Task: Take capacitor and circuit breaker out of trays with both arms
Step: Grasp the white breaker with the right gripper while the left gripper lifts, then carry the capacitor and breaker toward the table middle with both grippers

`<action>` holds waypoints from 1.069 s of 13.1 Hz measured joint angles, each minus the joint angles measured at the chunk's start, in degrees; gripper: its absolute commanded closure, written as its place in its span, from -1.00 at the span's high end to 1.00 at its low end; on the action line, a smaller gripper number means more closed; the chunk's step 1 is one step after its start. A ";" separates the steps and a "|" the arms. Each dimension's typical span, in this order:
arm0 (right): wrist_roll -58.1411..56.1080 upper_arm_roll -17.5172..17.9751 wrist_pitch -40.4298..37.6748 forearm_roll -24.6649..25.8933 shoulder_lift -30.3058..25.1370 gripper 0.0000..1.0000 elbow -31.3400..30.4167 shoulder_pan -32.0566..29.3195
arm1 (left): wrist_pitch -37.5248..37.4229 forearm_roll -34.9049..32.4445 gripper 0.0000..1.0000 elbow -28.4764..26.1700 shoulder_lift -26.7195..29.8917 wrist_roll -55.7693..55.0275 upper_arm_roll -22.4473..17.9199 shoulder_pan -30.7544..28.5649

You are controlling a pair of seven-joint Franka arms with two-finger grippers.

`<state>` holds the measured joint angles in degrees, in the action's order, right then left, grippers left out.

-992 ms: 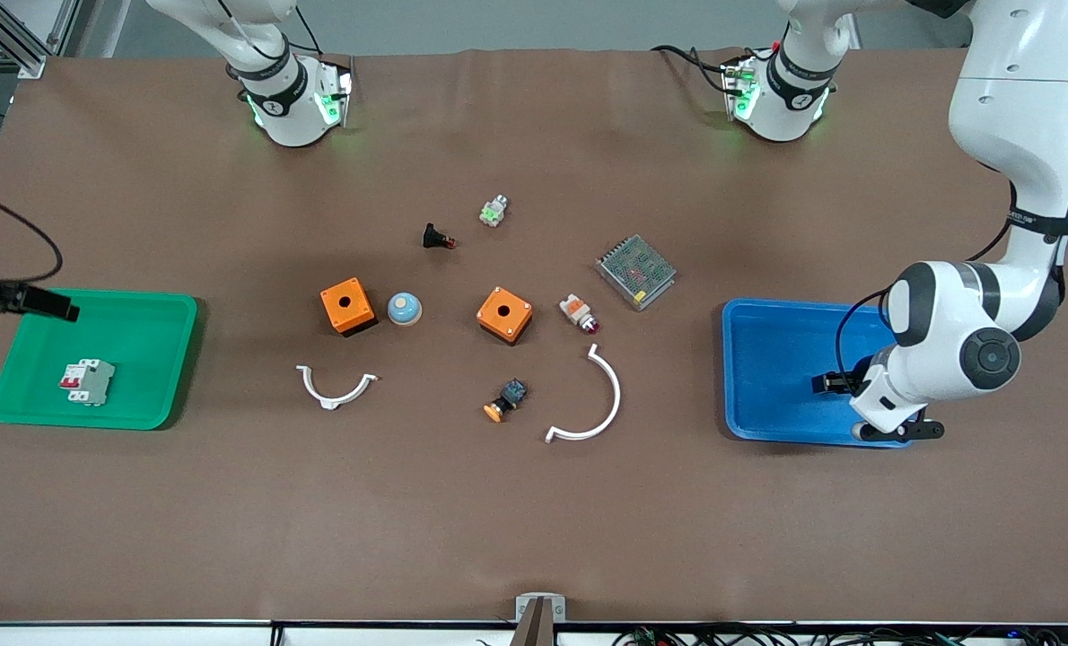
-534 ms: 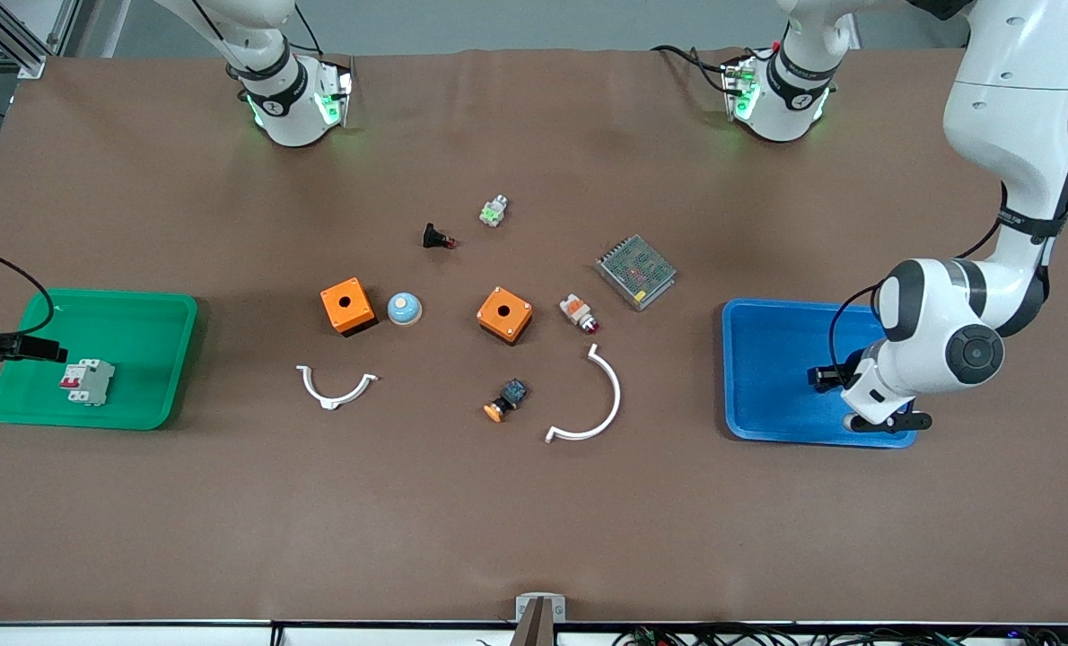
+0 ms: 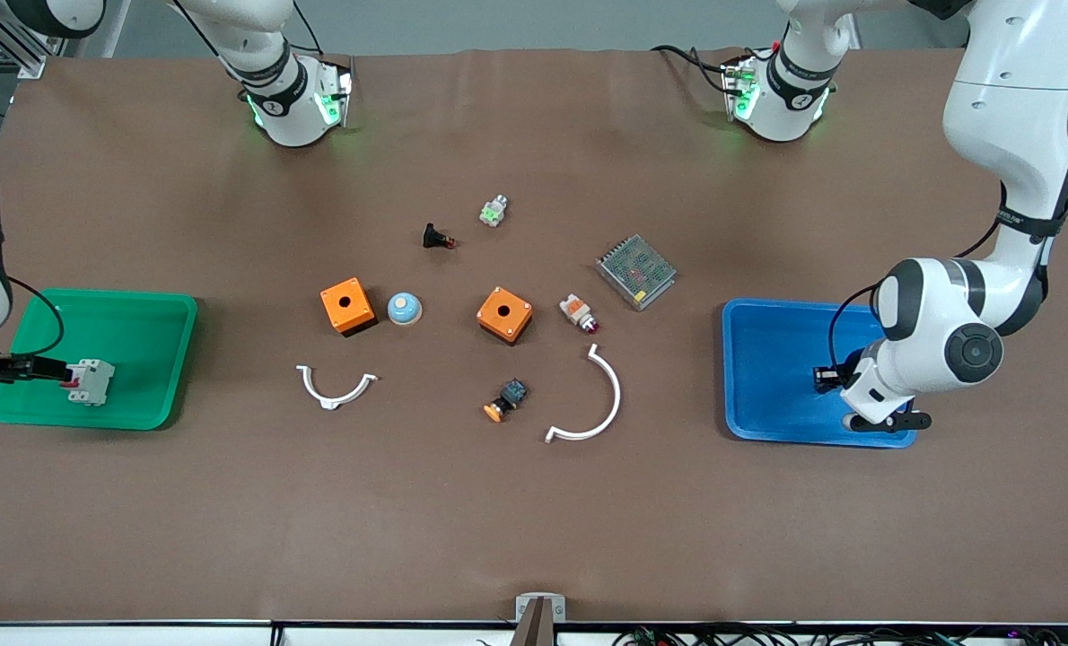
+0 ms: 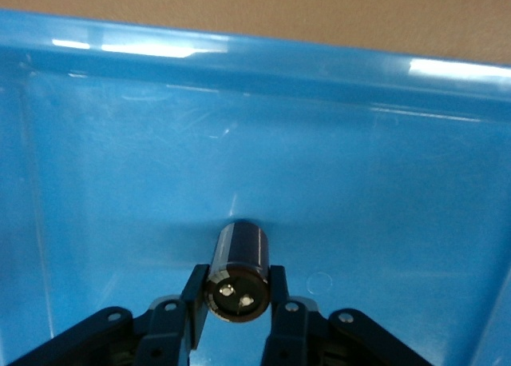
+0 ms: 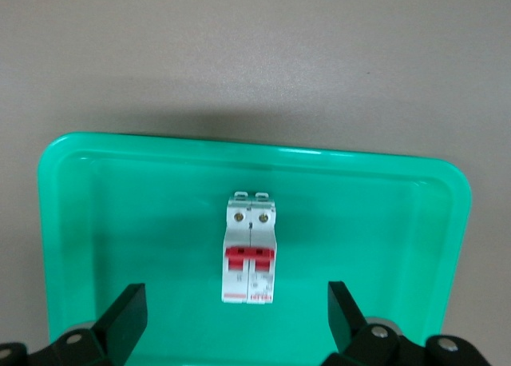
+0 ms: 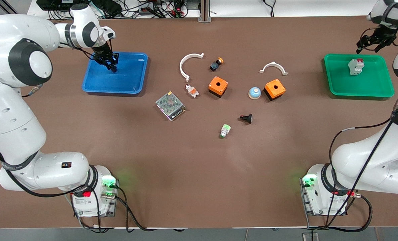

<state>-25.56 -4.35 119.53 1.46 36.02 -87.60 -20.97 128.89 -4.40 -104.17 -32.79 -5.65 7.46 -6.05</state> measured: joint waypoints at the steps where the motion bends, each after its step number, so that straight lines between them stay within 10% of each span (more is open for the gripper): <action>1: -0.09 0.05 0.27 0.00 0.57 1.00 0.03 0.00 | 0.07 0.00 -1.00 0.23 0.75 0.00 0.04 0.01; 8: -0.33 0.07 4.68 0.00 4.00 0.89 -0.17 -0.86 | -9.93 0.00 -1.00 5.13 9.72 -4.30 4.32 1.30; 14: -0.38 0.09 4.68 0.00 4.52 0.15 -0.92 -1.12 | -12.78 0.00 -1.00 5.86 10.22 -19.64 14.11 2.11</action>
<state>-25.94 -4.26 124.22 1.46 40.54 -88.52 -22.09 116.11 -4.40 -98.32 -22.57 -25.29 21.56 -3.94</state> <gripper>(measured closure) 0.300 0.656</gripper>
